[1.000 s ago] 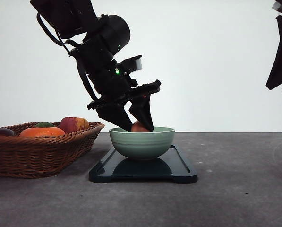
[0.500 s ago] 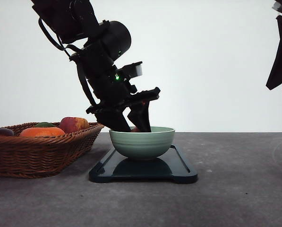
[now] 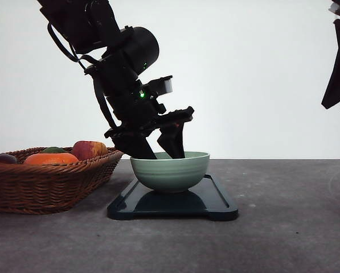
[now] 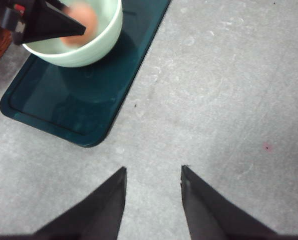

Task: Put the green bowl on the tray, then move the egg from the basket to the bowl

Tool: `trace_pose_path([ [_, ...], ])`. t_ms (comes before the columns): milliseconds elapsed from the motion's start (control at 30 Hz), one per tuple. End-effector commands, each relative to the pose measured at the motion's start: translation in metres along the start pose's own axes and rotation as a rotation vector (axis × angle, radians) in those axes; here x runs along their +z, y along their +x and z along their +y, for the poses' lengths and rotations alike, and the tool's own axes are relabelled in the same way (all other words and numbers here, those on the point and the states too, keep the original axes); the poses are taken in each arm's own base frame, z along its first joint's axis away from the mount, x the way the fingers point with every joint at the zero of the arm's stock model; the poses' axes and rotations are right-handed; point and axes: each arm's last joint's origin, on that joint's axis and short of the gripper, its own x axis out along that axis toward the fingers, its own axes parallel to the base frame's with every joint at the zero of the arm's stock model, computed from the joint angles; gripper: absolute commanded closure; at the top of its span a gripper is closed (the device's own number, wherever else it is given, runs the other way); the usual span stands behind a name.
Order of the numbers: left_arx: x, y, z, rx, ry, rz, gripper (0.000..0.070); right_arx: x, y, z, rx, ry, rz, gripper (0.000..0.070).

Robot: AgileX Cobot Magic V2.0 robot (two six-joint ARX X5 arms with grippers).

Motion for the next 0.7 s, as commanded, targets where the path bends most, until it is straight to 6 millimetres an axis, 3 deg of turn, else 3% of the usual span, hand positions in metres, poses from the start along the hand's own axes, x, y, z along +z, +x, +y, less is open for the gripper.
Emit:
trace_pose_path([
  [0, 0.003, 0.007, -0.004, -0.009, 0.013, -0.004, 0.0309, 0.001, 0.001, 0.001, -0.002, 0.009, 0.0, 0.0491],
  [267, 0.012, -0.01, -0.007, -0.014, -0.038, -0.047, 0.0309, 0.0, 0.001, 0.0, -0.004, 0.01, 0.011, 0.0491],
  [500, 0.03, -0.062, -0.013, -0.022, -0.06, -0.147, 0.0309, 0.0, 0.001, 0.0, -0.004, 0.01, 0.014, 0.0491],
  [667, 0.031, -0.099, -0.01, -0.007, -0.081, -0.143, 0.0309, 0.0, 0.001, 0.0, -0.004, 0.01, 0.015, 0.0491],
])
